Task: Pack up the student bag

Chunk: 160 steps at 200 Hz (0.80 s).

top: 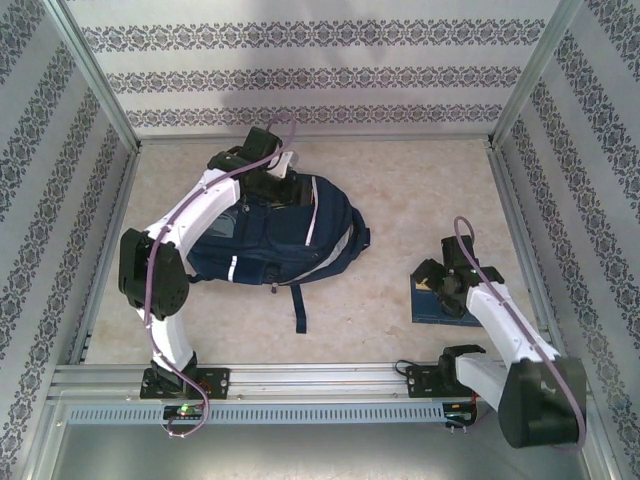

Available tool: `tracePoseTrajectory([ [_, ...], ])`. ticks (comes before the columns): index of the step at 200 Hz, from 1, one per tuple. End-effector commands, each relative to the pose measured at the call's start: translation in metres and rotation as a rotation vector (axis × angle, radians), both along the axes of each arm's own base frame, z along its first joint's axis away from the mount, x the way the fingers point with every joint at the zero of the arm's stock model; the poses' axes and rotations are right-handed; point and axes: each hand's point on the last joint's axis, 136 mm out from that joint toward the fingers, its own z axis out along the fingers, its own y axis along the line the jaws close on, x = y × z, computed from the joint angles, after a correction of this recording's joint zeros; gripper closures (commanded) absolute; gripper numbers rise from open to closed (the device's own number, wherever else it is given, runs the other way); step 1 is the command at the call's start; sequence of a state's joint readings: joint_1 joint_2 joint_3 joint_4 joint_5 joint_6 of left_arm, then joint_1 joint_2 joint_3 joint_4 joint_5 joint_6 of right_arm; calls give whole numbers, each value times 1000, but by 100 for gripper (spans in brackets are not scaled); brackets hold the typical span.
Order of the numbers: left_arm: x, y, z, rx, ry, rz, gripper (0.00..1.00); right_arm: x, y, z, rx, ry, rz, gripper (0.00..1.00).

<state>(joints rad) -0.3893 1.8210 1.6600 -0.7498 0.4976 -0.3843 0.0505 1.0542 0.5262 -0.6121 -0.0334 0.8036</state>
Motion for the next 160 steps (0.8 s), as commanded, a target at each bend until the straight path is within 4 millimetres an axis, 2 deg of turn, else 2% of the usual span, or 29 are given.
tracePoseTrajectory([
  [1,-18,-21,56,-120,-121,-32,41,3,26,-6,147,-1,57,3],
  [23,-45,-44,55,-172,-107,-59,39,-1,41,-10,242,-16,6,4],
  [46,-74,-77,40,-217,-62,-95,38,-4,57,-8,318,-57,-43,5],
  [82,-104,-120,3,-222,13,-143,38,6,96,20,410,-155,39,5],
  [96,-108,-129,-15,-184,45,-148,38,6,101,33,392,-164,93,6],
  [114,-110,-134,-37,-146,85,-132,42,2,84,46,262,-186,149,5],
  [138,-121,-152,-60,-151,123,-152,44,-11,26,53,-20,-169,88,2],
  [160,-133,-171,-78,-140,145,-182,43,-15,-17,49,-154,-136,-8,2],
])
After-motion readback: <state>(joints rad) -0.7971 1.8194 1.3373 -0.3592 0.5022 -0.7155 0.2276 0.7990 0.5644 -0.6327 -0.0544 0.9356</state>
